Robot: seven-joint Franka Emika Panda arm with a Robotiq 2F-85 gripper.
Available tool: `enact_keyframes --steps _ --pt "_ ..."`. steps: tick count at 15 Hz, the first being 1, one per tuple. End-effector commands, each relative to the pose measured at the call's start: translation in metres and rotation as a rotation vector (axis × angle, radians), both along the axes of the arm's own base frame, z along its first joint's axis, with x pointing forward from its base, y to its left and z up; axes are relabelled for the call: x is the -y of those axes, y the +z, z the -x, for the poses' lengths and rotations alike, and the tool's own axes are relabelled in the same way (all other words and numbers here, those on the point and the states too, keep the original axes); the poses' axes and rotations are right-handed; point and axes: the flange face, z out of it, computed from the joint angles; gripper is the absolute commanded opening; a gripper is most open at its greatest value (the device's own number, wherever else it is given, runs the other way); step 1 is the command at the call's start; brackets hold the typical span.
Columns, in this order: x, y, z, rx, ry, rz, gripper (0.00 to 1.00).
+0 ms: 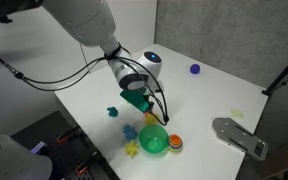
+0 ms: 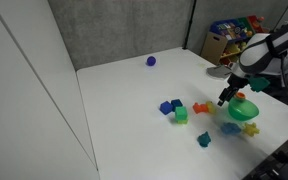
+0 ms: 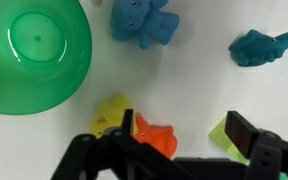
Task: Remove the yellow and blue toys from the bowl and place them on the table
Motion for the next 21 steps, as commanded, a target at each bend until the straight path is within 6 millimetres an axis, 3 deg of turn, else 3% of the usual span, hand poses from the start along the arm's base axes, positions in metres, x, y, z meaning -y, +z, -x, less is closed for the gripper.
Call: enact_keyframes --steps 1,6,12,17,21 --pt "-0.005 0.045 -0.007 0.002 0.002 0.023 1.0" --pt "-0.007 0.1 -0.006 -0.023 0.021 0.067 1.0" --pt "-0.003 0.162 0.002 -0.013 -0.108 0.224 1.0" --pt "-0.019 0.207 0.018 -0.055 -0.192 0.265 1.0" --pt "-0.027 0.227 0.028 -0.079 -0.18 0.265 1.0"
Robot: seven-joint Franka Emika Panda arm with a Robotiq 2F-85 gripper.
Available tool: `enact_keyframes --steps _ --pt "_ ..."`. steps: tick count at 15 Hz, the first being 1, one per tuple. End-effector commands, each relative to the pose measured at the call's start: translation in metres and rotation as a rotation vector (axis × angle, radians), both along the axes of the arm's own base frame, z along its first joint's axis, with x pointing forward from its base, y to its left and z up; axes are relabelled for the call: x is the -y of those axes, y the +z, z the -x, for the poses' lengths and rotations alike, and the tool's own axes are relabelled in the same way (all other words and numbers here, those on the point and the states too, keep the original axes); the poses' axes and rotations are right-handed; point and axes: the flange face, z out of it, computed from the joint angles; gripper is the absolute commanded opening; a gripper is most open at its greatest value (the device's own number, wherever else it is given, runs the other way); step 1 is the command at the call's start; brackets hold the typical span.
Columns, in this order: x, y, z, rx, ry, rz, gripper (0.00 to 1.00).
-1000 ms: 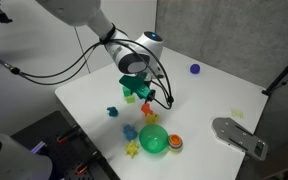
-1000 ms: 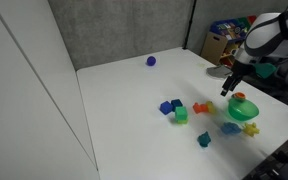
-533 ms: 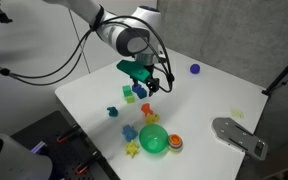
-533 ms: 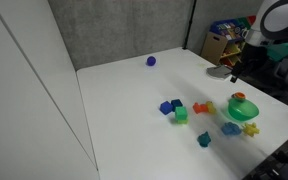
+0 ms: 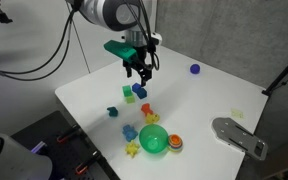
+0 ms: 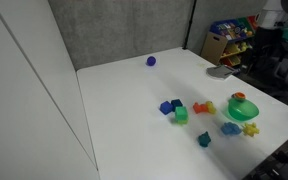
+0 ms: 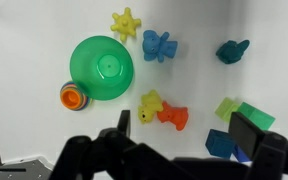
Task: Remove the yellow and blue toys from the bowl and place them on the table
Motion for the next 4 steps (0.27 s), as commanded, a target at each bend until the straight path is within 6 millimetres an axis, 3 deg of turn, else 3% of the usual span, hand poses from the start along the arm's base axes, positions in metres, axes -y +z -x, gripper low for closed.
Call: enact_keyframes --steps 1,4 --pt "-0.0011 0.0055 0.0022 -0.004 0.0 0.0 1.0" --pt "-0.0023 0.0107 0.0066 -0.007 0.001 0.0 1.0"
